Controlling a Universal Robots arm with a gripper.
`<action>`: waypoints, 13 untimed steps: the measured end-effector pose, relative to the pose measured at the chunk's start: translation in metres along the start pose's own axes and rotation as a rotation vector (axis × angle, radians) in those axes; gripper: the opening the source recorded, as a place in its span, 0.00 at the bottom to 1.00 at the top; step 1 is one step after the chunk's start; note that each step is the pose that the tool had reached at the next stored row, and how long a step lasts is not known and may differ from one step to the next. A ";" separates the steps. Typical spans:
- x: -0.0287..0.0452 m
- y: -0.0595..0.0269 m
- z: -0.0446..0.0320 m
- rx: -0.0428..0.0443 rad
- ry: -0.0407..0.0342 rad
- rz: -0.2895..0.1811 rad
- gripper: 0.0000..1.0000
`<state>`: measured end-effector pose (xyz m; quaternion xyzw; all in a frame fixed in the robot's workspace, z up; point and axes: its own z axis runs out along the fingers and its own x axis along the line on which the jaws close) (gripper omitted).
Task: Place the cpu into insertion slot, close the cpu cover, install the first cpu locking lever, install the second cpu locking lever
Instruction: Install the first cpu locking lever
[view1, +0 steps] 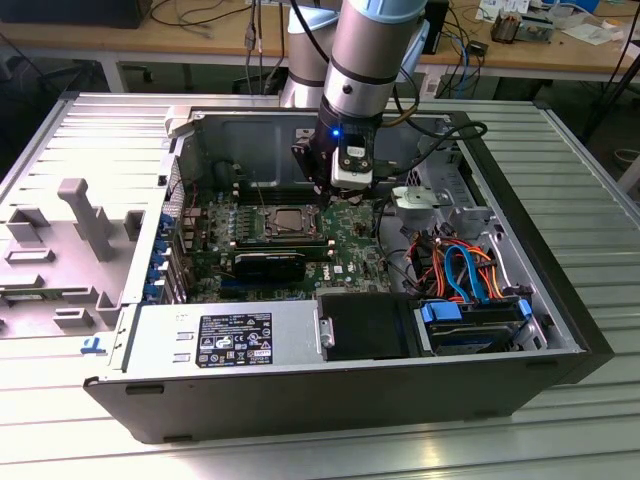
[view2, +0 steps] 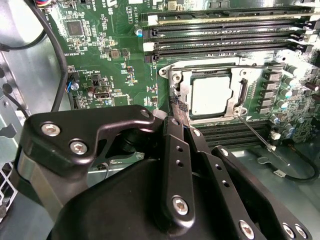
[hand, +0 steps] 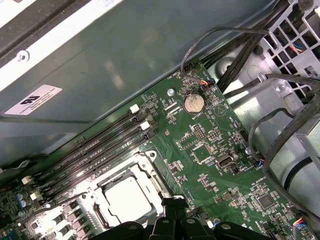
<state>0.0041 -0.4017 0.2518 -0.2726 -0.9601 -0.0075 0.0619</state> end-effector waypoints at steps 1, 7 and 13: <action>0.0000 0.0000 0.0000 0.0002 0.0000 -0.001 0.11; 0.0000 0.0000 0.0000 0.0015 -0.0002 -0.012 0.11; 0.0000 0.0000 0.0000 0.0021 -0.0003 -0.017 0.11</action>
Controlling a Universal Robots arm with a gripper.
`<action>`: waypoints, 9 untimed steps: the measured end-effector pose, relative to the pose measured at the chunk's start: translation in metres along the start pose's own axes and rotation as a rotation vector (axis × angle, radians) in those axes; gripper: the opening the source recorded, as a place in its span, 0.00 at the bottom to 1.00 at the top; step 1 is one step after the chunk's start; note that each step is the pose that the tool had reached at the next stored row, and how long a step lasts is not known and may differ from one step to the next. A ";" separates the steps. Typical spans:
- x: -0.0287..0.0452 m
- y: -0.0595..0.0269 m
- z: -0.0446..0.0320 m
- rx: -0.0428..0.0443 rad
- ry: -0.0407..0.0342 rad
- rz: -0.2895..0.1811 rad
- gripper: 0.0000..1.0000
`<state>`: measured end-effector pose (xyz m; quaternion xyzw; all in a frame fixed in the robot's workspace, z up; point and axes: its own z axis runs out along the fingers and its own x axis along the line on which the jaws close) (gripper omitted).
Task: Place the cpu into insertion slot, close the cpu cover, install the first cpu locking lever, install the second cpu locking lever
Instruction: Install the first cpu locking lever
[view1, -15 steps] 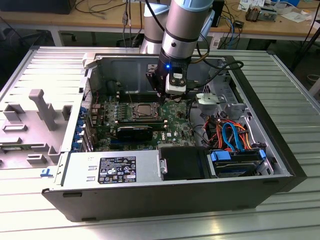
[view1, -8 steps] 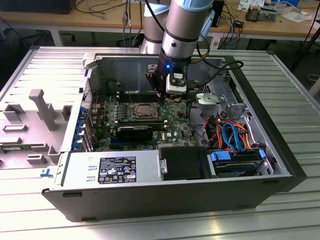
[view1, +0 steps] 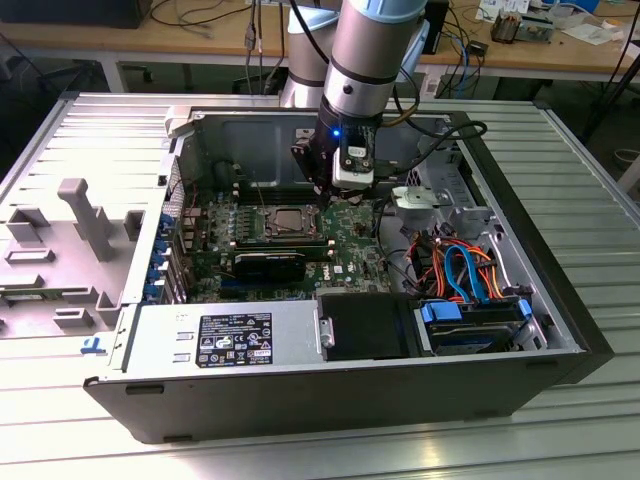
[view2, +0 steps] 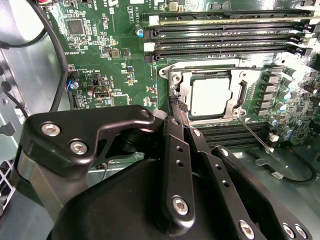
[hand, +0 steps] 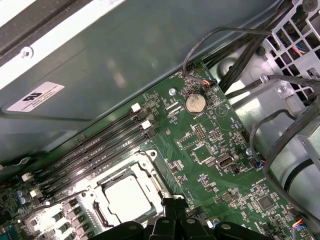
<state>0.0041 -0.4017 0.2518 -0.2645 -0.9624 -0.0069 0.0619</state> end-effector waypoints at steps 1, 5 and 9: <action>0.0000 0.0000 0.0000 0.0001 0.0000 -0.001 0.11; 0.0000 0.0000 0.0000 0.0005 -0.0001 -0.004 0.11; 0.0000 -0.0001 0.0000 0.0009 -0.0001 -0.007 0.11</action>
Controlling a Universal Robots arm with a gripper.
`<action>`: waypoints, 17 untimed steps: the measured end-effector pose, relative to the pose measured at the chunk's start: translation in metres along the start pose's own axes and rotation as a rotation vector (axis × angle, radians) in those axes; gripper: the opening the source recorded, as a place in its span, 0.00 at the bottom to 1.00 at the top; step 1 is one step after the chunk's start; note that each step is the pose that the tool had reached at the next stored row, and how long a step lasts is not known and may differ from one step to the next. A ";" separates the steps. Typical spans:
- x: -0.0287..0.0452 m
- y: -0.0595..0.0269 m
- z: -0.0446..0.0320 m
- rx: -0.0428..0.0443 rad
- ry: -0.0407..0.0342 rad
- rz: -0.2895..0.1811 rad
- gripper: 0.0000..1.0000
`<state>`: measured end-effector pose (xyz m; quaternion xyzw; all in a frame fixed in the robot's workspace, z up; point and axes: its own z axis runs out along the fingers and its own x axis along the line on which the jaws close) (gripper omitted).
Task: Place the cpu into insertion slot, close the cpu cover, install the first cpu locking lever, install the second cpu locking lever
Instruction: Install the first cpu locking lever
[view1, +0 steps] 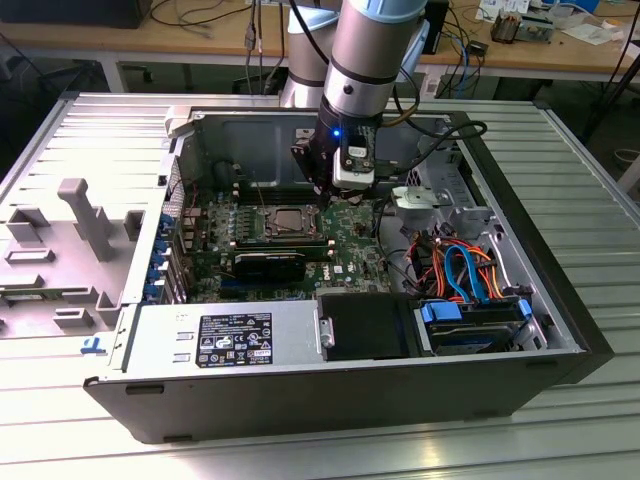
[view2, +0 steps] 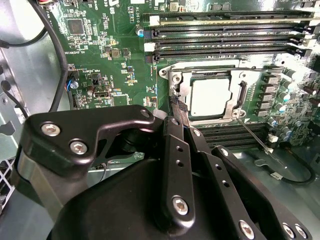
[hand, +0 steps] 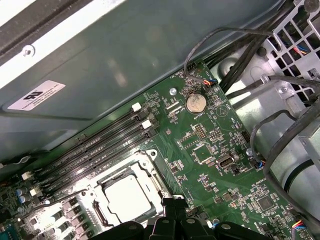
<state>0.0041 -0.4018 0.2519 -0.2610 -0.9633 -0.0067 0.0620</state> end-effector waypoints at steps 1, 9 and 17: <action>0.0000 0.0000 0.0000 0.0000 0.0000 -0.001 0.11; 0.0000 0.0000 0.0000 0.0008 -0.0001 -0.007 0.11; 0.0000 0.0001 0.0001 0.0014 0.0015 -0.048 0.11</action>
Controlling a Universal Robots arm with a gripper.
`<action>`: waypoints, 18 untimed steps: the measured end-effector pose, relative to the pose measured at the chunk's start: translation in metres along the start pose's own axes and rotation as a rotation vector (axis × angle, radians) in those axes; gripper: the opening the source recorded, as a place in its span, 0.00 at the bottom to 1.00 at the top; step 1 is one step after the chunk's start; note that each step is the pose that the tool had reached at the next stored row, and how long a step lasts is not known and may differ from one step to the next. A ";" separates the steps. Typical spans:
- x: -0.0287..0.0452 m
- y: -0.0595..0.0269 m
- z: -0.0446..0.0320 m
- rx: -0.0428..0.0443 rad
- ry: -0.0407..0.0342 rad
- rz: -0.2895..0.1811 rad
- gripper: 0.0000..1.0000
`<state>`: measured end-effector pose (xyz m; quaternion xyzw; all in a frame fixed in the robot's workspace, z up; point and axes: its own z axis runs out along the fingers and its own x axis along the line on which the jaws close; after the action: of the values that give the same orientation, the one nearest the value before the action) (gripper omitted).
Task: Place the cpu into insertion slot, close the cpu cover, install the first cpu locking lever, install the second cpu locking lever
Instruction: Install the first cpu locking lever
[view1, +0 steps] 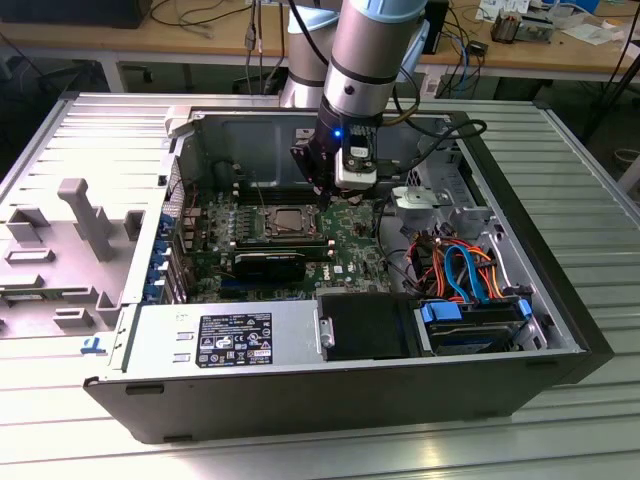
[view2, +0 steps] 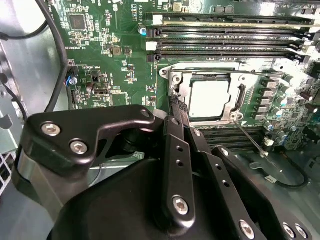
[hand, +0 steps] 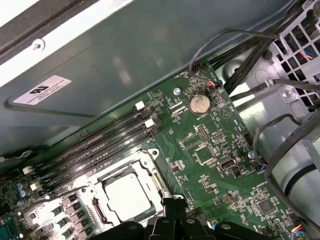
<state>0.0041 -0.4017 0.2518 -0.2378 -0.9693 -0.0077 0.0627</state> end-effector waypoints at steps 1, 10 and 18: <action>0.0000 -0.0001 -0.0001 0.0029 -0.0003 -0.021 0.11; -0.0001 -0.0001 0.0004 0.0119 0.0003 -0.129 0.11; -0.0001 0.0000 0.0006 0.0186 0.0000 -0.186 0.11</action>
<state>0.0042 -0.4018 0.2512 -0.1460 -0.9872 -0.0045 0.0639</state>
